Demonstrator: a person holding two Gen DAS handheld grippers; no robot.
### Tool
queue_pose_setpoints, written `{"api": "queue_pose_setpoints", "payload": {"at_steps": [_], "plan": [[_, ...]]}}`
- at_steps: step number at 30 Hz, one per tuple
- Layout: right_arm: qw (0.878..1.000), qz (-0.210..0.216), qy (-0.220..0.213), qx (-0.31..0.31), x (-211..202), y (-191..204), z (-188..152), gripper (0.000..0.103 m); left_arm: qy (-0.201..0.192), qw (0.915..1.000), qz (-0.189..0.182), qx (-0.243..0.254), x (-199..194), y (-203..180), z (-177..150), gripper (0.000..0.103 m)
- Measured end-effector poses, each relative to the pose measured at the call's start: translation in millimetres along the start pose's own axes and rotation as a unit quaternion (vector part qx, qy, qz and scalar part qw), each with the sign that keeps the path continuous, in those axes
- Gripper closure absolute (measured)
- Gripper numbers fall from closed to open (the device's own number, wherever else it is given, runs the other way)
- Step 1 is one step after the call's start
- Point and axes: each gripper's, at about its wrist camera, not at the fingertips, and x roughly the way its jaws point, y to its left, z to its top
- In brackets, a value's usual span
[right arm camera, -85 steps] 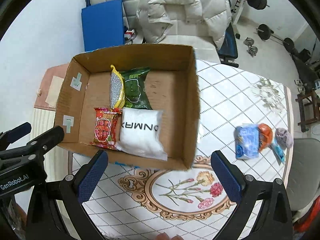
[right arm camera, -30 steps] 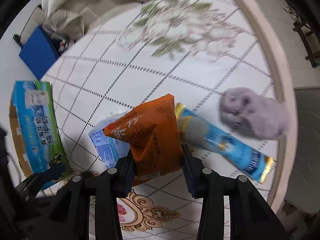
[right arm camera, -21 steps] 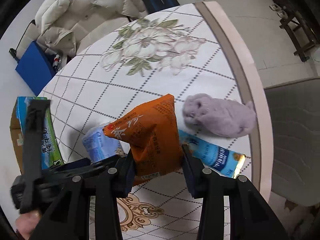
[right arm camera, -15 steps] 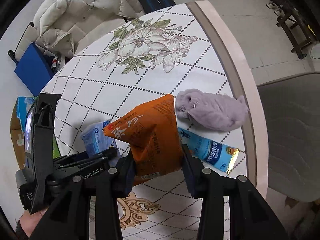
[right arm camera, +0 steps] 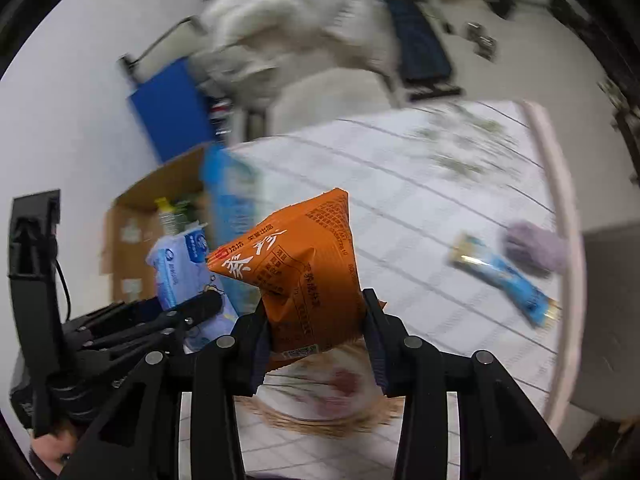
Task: Organize soft objects
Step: 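Carry milk pouch and orange bag into the box and open both grippers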
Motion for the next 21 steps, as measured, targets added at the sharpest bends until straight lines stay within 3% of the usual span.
{"api": "queue_pose_setpoints", "payload": {"at_steps": [3, 8, 14, 21], "plan": [[0.999, 0.018, 0.006, -0.029, 17, 63, 12, 0.059, -0.017, 0.9991, 0.033, -0.02, -21, 63, 10, 0.067], [0.998, 0.006, 0.023, -0.051, 67, 146, 40, 0.059, -0.011, 0.9952, 0.08, -0.055, -11, 157, 39, 0.067], [0.996, -0.034, 0.056, -0.056, 136, 194, 64, 0.059, 0.033, 0.9928, 0.084, -0.079, 35, 216, 66, 0.067], [0.992, -0.082, 0.084, -0.054, 195, 206, 76, 0.059, 0.073, 0.9906, 0.091, -0.071, 78, 237, 84, 0.067]]}}
